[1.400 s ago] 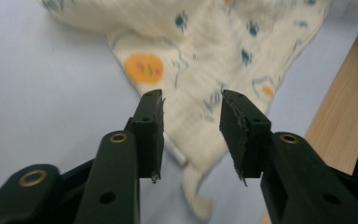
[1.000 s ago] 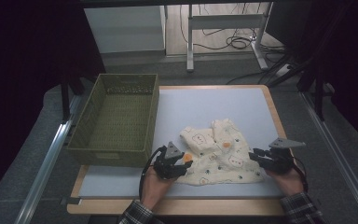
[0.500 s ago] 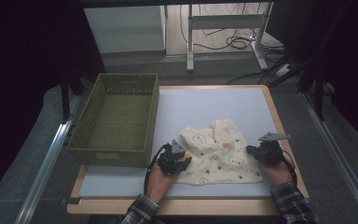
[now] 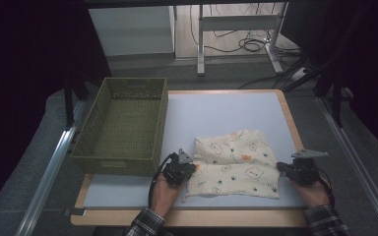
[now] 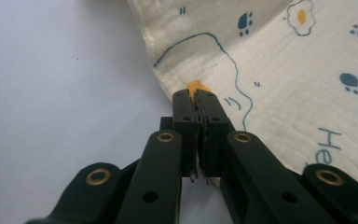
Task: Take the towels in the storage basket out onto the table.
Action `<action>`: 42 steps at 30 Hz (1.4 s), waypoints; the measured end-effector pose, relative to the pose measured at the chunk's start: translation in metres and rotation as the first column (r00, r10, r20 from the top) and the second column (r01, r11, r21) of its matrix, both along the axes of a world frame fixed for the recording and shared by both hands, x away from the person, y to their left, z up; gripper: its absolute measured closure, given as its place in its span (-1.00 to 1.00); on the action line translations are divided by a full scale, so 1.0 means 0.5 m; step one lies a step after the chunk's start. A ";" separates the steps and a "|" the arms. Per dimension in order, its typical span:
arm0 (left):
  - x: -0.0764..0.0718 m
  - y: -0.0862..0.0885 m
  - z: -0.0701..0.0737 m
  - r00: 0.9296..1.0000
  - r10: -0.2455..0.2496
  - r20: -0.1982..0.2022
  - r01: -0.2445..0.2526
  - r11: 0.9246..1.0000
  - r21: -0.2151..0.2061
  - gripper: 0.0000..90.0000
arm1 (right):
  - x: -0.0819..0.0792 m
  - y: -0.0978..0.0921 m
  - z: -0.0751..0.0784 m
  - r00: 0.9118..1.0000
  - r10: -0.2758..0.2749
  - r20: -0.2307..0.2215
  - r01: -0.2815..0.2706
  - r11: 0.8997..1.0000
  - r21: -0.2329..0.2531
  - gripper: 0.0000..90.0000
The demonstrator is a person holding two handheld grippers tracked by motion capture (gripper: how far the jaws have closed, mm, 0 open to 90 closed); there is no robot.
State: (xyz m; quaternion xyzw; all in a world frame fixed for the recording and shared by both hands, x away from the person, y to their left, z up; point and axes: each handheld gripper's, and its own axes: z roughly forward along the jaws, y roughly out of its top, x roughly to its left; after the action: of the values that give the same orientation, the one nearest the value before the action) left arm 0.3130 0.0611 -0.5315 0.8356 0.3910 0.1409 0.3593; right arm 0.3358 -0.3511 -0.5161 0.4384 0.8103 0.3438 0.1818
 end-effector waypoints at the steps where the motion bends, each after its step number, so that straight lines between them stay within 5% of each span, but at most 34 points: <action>1: -0.001 0.002 0.004 1.000 0.009 0.011 -0.009 1.000 -0.002 0.86 | -0.002 0.001 0.002 1.000 0.002 0.008 -0.002 1.000 0.003 0.94; 4: 0.007 0.008 0.018 0.999 0.028 0.033 -0.027 0.999 -0.030 0.64 | 0.003 0.006 0.015 0.999 -0.002 0.034 0.001 1.000 0.017 0.82; 13: 0.061 -0.012 0.071 0.994 0.065 0.086 -0.059 0.996 -0.073 0.41 | 0.050 0.024 0.029 0.999 -0.008 0.053 0.006 0.999 0.033 0.66; 25: 0.164 -0.039 0.101 0.989 0.120 0.091 -0.110 0.988 -0.110 0.46 | 0.105 0.037 0.025 0.998 -0.026 0.056 0.024 0.999 0.033 0.59; 30: 0.208 -0.042 0.076 0.991 0.133 0.032 -0.130 0.987 -0.093 0.48 | 0.131 0.044 0.027 0.997 -0.034 0.065 0.032 0.999 0.036 0.57; 35: 0.215 -0.040 0.023 0.991 0.132 -0.024 -0.133 0.989 -0.062 0.41 | 0.156 0.052 0.024 0.996 -0.047 0.075 0.045 0.998 0.037 0.53; 42: 0.205 -0.043 -0.010 0.993 0.115 -0.012 -0.116 0.992 -0.046 0.21 | 0.180 0.066 0.004 0.996 -0.053 0.070 0.052 0.999 0.016 0.31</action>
State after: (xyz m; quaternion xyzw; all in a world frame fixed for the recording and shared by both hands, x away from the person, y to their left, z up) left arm 0.4156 0.0397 -0.5366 0.8035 0.4436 0.1484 0.3683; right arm 0.4259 -0.3178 -0.5143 0.4485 0.7891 0.3599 0.2159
